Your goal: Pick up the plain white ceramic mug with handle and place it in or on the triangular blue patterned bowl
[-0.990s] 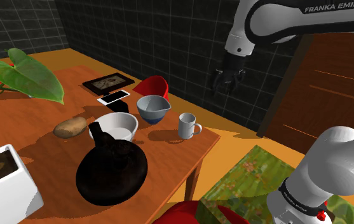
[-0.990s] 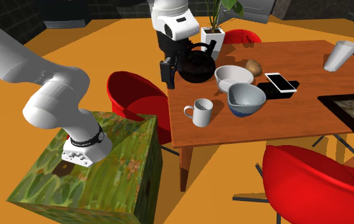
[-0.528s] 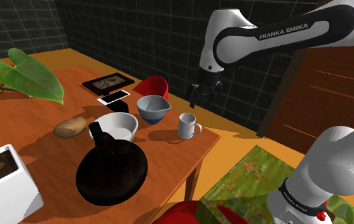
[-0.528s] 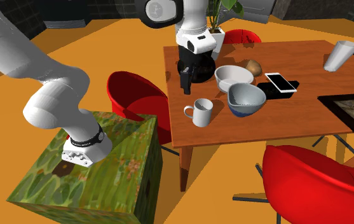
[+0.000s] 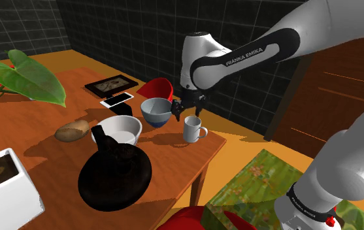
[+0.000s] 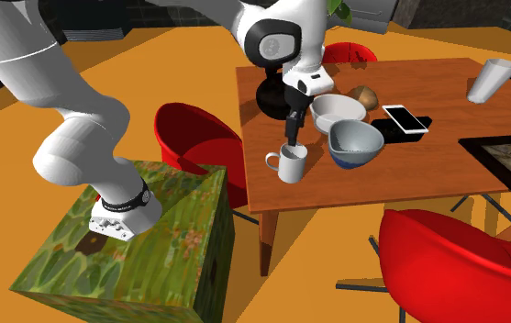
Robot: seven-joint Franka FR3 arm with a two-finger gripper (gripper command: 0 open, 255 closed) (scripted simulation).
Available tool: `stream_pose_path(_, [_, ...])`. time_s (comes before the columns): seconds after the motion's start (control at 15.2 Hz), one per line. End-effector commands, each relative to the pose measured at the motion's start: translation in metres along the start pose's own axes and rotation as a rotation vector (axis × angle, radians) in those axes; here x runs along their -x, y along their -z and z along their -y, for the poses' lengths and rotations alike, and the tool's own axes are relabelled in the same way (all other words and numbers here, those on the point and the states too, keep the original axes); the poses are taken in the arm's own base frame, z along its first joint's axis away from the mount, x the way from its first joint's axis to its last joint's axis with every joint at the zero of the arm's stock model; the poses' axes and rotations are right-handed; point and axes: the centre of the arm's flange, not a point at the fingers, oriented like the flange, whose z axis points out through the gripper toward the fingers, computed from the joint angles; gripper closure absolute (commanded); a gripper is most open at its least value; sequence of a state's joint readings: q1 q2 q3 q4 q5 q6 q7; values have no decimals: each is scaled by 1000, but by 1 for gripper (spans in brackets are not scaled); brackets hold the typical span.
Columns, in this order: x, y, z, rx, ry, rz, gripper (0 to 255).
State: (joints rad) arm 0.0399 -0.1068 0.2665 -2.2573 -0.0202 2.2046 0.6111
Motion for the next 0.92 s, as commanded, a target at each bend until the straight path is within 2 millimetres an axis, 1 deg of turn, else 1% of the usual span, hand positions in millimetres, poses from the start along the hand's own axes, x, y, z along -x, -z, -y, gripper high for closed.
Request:
stream_pose_path(0.0, [-3,-15,6,5,-4,-2,0])
stream_pose_path(0.46, [-3,-49,5,5,-4,-2,0])
stream_pose_path(0.86, [-3,-49,5,5,-4,-2,0])
